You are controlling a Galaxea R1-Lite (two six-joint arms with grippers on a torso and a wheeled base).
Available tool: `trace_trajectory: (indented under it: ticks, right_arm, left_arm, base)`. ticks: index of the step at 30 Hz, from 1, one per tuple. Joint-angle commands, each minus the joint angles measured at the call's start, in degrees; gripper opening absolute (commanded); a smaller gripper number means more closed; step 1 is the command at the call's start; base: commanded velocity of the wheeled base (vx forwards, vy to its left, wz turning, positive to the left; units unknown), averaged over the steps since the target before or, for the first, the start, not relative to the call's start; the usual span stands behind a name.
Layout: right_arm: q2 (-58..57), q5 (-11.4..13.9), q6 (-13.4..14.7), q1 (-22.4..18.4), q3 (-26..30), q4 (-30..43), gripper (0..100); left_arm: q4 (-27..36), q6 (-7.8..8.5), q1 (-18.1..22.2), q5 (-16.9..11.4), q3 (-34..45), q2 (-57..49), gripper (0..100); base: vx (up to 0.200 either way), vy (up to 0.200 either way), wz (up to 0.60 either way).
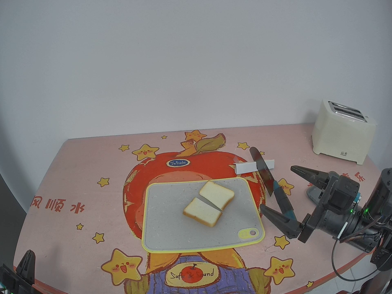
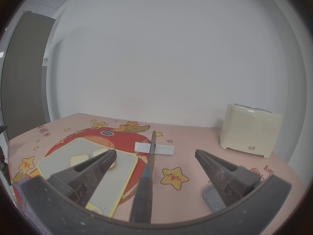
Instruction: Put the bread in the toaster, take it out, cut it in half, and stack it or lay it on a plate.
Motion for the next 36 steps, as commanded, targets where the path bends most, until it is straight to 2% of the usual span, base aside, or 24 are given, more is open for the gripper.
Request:
trace_trajectory:
  ticks: [1,6,13,16,26,36]
  right_arm:
    - [-0.91,0.18,-0.12,0.29,0.31,-0.09,100]
    - [-1.27,0.27,-0.91,0.20,0.05,-0.18,100]
    - [-2.32,0.53,-0.03,-0.51,0.31,0.79,100]
    - [-2.23,0.44,0.58,-1.30,-1.18,1.49,100]
    - [-4.52,0.53,0.76,-1.30,-6.80,10.81,100]
    - [-2.85,-0.08,2.34,-2.00,-7.33,9.84,100]
  left_arm:
    - [0.00,0.00,0.01,0.04,0.92,0.09,0]
    - [0.00,0.00,0.01,0.04,0.92,0.09,0]
    - [0.00,0.00,0.01,0.04,0.92,0.09,0]
    - [0.00,0.00,0.01,0.04,0.92,0.09,0]
    - [0.00,0.00,0.01,0.04,0.92,0.09,0]
    - [0.00,0.00,0.01,0.04,0.92,0.09,0]
  base:
    - [0.000,0.000,0.00]
    - [0.000,0.000,0.00]
    - [0.000,0.000,0.00]
    - [0.000,0.000,0.00]
    - [0.000,0.000,0.00]
    - [0.000,0.000,0.00]
